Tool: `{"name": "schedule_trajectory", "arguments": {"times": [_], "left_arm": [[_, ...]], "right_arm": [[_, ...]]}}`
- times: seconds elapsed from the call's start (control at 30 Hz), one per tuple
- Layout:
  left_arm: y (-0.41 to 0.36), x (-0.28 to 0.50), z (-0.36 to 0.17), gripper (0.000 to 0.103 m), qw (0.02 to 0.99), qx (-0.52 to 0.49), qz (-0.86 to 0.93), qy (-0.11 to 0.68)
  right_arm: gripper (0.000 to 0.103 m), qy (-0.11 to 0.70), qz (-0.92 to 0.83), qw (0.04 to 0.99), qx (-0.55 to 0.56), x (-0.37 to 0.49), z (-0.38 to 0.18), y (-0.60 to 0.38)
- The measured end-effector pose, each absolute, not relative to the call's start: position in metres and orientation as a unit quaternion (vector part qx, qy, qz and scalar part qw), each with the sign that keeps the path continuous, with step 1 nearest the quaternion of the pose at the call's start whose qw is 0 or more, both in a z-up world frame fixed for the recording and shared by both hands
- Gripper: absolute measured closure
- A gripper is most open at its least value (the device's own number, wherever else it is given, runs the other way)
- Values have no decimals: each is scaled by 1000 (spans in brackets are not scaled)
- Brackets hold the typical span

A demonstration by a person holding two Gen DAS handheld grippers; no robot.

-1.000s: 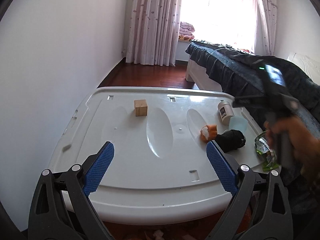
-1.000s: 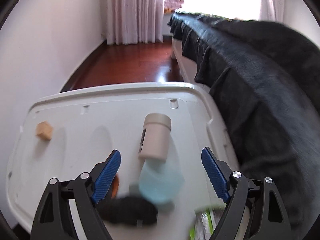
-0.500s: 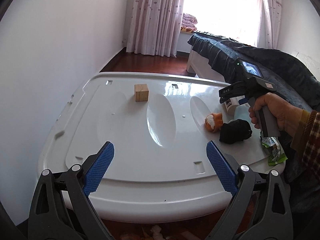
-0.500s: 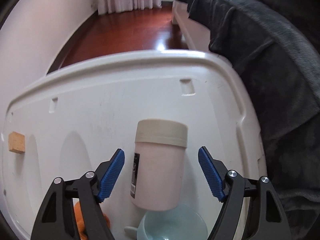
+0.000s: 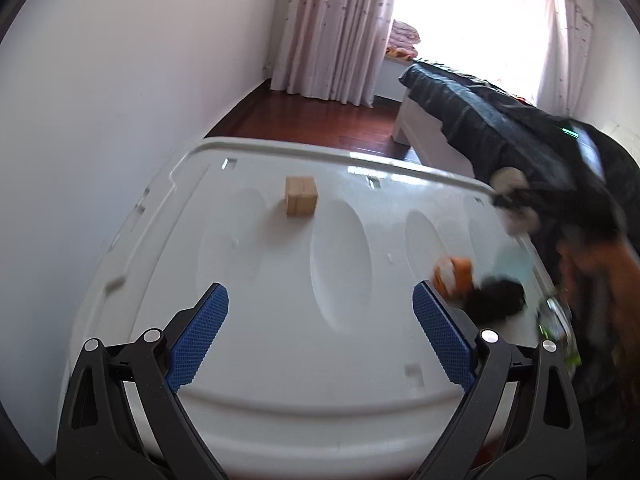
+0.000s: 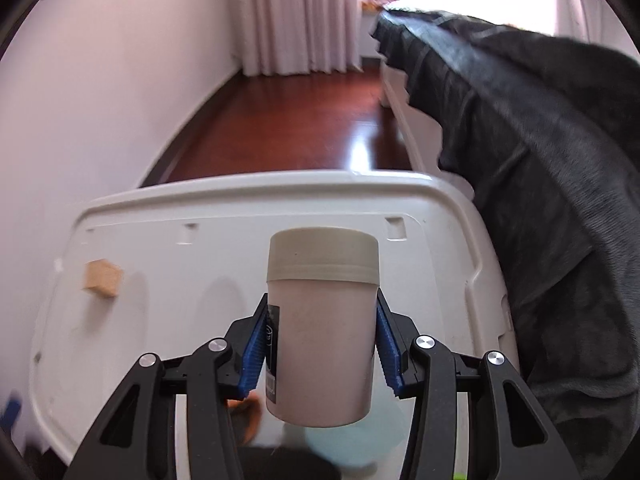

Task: Collect trash
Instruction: 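Grasp the beige cylinder with the right tool while the left tool grasps the wooden block, then carry the block and cylinder over the bin and open both tools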

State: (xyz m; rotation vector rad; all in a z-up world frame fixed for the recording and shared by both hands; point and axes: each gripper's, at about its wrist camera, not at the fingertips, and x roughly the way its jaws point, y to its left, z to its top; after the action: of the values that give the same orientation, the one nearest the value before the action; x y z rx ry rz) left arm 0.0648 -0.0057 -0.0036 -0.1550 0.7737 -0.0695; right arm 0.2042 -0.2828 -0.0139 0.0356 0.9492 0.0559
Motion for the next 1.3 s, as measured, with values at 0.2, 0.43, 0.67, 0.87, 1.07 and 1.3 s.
{"name": "schedule_trajectory", "arguments": {"times": [0.2,0.43,0.67,0.87,1.07,1.3], "left_arm": [[-10,166,-29,14,909,-64,-21,412],[-11,233,-69,27,890,-56,19,451],[-20,258,-80,42,884,-39,38,464],[-8,259,-80,68,881,-48,46,468],[-6,233,-66,68,891,-41,34,451],[-11,163,-23,68,909,-18,8,417]], "right_arm": [[56,428,61,902,-4,164,8,-278],[56,419,83,904,-10,163,10,-285],[56,407,96,908,-13,156,14,-283],[56,399,104,911,-17,148,18,-278],[56,394,102,913,-16,143,23,-275],[56,392,105,914,-16,108,36,-260]]}}
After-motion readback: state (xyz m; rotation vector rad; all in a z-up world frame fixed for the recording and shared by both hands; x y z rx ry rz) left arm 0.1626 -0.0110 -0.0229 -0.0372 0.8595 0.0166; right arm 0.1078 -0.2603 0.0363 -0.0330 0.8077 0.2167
